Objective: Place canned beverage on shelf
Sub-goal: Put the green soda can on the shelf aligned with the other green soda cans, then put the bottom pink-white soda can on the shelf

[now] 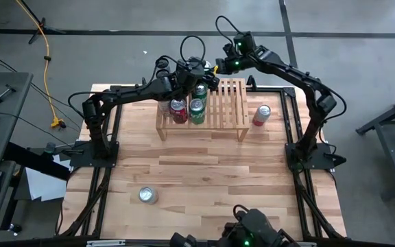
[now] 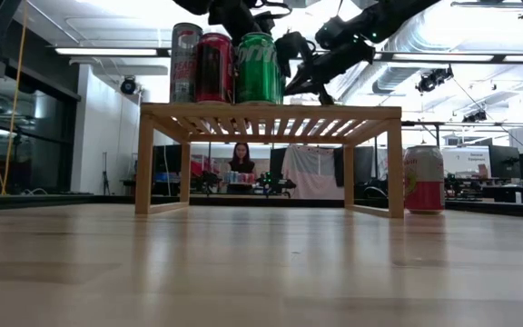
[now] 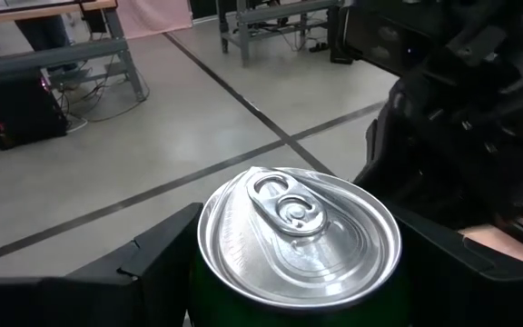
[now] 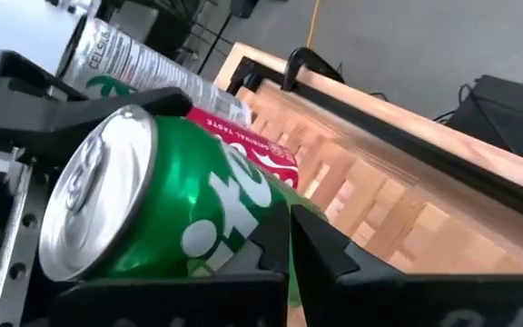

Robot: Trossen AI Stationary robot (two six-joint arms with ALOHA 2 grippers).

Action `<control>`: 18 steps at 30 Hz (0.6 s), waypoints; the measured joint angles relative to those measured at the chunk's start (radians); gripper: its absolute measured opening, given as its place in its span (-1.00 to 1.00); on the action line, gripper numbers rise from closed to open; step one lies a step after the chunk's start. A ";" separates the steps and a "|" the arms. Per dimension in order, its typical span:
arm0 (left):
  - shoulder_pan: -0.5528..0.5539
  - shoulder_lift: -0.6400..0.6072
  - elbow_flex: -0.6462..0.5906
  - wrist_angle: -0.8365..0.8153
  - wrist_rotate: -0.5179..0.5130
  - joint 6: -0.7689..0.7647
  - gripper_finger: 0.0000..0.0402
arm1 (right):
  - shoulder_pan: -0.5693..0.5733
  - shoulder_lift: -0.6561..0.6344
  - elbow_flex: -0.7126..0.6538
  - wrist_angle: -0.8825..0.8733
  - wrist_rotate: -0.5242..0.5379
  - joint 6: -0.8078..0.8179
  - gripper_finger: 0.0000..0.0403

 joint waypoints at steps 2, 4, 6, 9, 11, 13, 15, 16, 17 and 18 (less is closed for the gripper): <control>0.000 0.000 0.000 -0.004 -0.003 0.001 0.39 | 0.006 0.000 0.000 0.003 0.009 0.000 -1.00; 0.000 0.001 0.000 0.000 -0.002 0.001 0.39 | 0.007 0.000 0.000 0.004 0.007 0.000 -1.00; 0.000 0.001 0.000 0.001 0.002 -0.001 0.44 | 0.009 0.000 0.000 0.005 0.009 -0.001 -1.00; 0.000 0.001 0.000 0.001 0.001 0.001 0.61 | 0.010 0.000 0.000 0.004 0.007 -0.001 -1.00; 0.001 0.001 0.000 0.001 0.002 0.002 0.69 | 0.010 0.000 0.000 0.005 0.006 -0.002 -1.00; 0.001 0.001 -0.001 0.001 0.003 0.004 0.72 | 0.010 0.000 0.000 0.006 0.004 -0.003 -1.00; 0.001 0.001 -0.001 0.003 0.002 0.004 0.72 | 0.010 0.000 0.000 0.005 0.005 -0.006 -1.00; 0.001 0.001 -0.001 0.002 0.003 0.005 0.72 | 0.010 0.000 0.000 0.004 0.005 -0.008 -1.00; 0.001 0.001 -0.001 0.001 0.003 0.005 0.71 | 0.010 0.000 0.000 0.005 0.005 -0.008 -1.00; 0.001 0.001 -0.001 0.001 0.003 0.005 0.71 | 0.010 0.000 0.000 0.005 0.005 -0.008 -1.00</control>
